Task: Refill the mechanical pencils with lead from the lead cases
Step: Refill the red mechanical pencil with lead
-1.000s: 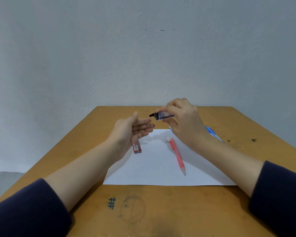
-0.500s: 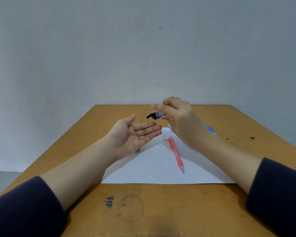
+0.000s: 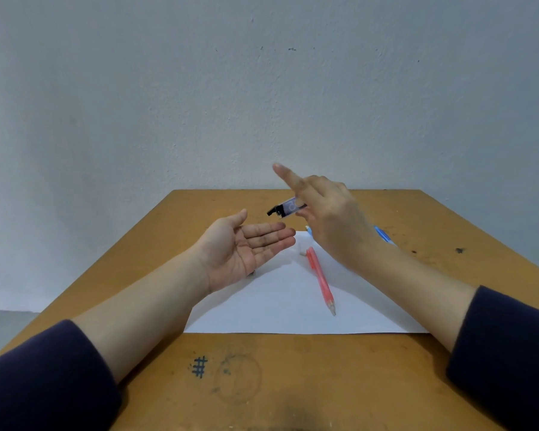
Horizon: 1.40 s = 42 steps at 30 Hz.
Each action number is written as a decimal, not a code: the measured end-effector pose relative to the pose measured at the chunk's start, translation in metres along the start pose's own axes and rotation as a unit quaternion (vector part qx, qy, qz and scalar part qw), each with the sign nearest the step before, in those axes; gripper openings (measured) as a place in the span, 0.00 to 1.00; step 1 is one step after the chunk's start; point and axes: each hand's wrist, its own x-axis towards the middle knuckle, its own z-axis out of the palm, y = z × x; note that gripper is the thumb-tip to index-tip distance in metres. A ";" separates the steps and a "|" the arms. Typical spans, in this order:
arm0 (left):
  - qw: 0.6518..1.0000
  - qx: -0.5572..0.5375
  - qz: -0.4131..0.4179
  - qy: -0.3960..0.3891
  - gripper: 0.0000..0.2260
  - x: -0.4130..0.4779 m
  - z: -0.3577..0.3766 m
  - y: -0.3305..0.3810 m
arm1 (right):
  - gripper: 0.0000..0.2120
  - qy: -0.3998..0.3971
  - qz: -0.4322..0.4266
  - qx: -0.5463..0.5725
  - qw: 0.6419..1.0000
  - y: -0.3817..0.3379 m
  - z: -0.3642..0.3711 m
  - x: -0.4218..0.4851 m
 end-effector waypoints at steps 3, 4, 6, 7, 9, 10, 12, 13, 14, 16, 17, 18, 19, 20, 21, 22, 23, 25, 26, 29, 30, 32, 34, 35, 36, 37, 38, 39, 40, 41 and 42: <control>1.000 -0.001 -0.003 0.000 0.26 0.000 0.000 0.000 | 0.29 0.001 -0.007 -0.010 1.000 0.001 0.001 -0.001; 1.000 -0.002 -0.003 0.001 0.26 0.000 0.000 0.000 | 0.26 0.004 -0.012 -0.009 1.000 0.002 0.002 -0.002; 1.000 -0.003 -0.003 0.004 0.26 0.001 0.000 0.000 | 0.22 0.007 -0.014 -0.006 1.000 0.004 0.005 -0.003; 1.000 -0.002 -0.003 0.003 0.26 0.000 -0.001 0.000 | 0.21 0.007 -0.013 -0.003 1.000 0.004 0.005 -0.004; 1.000 -0.004 -0.003 0.001 0.25 0.001 -0.001 0.000 | 0.20 0.004 -0.008 0.005 1.000 0.004 0.004 -0.003; 1.000 -0.006 -0.003 0.000 0.25 0.001 -0.001 0.000 | 0.21 0.002 -0.006 0.007 1.000 0.004 0.003 -0.003; 1.000 -0.004 0.002 0.001 0.22 0.001 -0.001 0.000 | 0.21 -0.002 0.000 0.013 1.000 0.002 0.003 -0.003; 1.000 0.003 0.006 0.004 0.21 0.001 -0.001 -0.001 | 0.20 -0.002 0.004 0.017 1.000 0.002 0.003 -0.003; 1.000 0.012 0.010 0.009 0.19 0.002 -0.001 -0.001 | 0.20 -0.002 0.007 0.022 1.000 0.002 0.003 -0.003; 0.999 0.028 0.022 0.019 0.15 0.002 -0.001 -0.001 | 0.20 -0.002 0.014 0.028 0.999 0.001 0.003 -0.003; 0.999 0.034 0.027 0.023 0.14 0.003 -0.002 -0.001 | 0.20 -0.003 0.017 0.031 0.999 0.000 0.003 -0.003; 0.998 0.038 0.032 0.025 0.13 0.003 -0.002 -0.001 | 0.20 -0.005 0.020 0.035 0.999 0.000 0.003 -0.003; 0.998 0.041 0.037 0.027 0.11 0.003 -0.002 -0.001 | 0.19 -0.008 0.024 0.039 0.999 -0.001 0.002 -0.003; 0.998 0.044 0.043 0.029 0.10 0.003 -0.002 -0.001 | 0.19 -0.010 0.028 0.045 0.999 -0.001 0.002 -0.003; 0.997 0.047 0.050 0.030 0.09 0.002 -0.002 -0.002 | 0.18 -0.012 0.032 0.052 0.998 -0.001 0.001 -0.003; 0.997 0.051 0.056 0.031 0.08 0.002 -0.003 -0.002 | 0.17 -0.012 0.034 0.056 0.998 -0.002 0.001 -0.003; 0.996 0.056 0.060 0.030 0.07 0.002 -0.003 -0.002 | 0.16 -0.010 0.036 0.060 0.998 -0.002 0.001 -0.002; 0.995 0.064 0.065 0.030 0.07 0.002 -0.004 -0.002 | 0.15 -0.006 0.042 0.063 0.997 -0.003 0.001 -0.002; 0.995 0.068 0.069 0.031 0.08 0.002 -0.004 -0.002 | 0.15 -0.004 0.045 0.063 0.997 -0.003 0.001 -0.002; 0.991 0.088 0.089 0.039 0.11 0.003 -0.005 -0.003 | 0.15 -0.001 0.057 0.066 0.996 -0.006 0.002 -0.003; 0.990 0.092 0.096 0.043 0.10 0.004 -0.005 -0.003 | 0.15 -0.003 0.063 0.066 0.996 -0.007 0.002 -0.003; 0.988 0.096 0.113 0.052 0.08 0.005 -0.006 -0.004 | 0.17 -0.011 0.080 0.064 0.995 -0.008 0.002 -0.004; 0.983 0.108 0.139 0.061 0.09 0.006 -0.006 -0.005 | 0.18 -0.016 0.097 0.054 0.994 -0.010 0.002 -0.004; 0.979 0.116 0.155 0.064 0.10 0.006 -0.006 -0.005 | 0.18 -0.015 0.103 0.049 0.993 -0.011 0.001 -0.005; 0.976 0.121 0.170 0.067 0.10 0.006 -0.006 -0.005 | 0.18 -0.014 0.107 0.044 0.993 -0.012 0.001 -0.005; 0.973 0.123 0.183 0.070 0.09 0.006 -0.006 -0.005 | 0.18 -0.014 0.109 0.037 0.993 -0.013 0.001 -0.004; 0.970 0.123 0.194 0.074 0.08 0.006 -0.006 -0.005 | 0.18 -0.012 0.111 0.030 0.993 -0.014 0.001 -0.004; 0.968 0.123 0.204 0.080 0.07 0.007 -0.006 -0.005 | 0.18 -0.010 0.113 0.026 0.993 -0.016 0.001 -0.004; 0.965 0.122 0.214 0.086 0.07 0.007 -0.005 -0.005 | 0.18 -0.007 0.114 0.024 0.993 -0.017 0.001 -0.004; 0.963 0.123 0.224 0.091 0.07 0.006 -0.005 -0.006 | 0.18 -0.006 0.116 0.023 0.993 -0.018 0.001 -0.004; 0.959 0.125 0.234 0.096 0.06 0.007 -0.005 -0.006 | 0.18 -0.006 0.118 0.024 0.993 -0.019 0.001 -0.003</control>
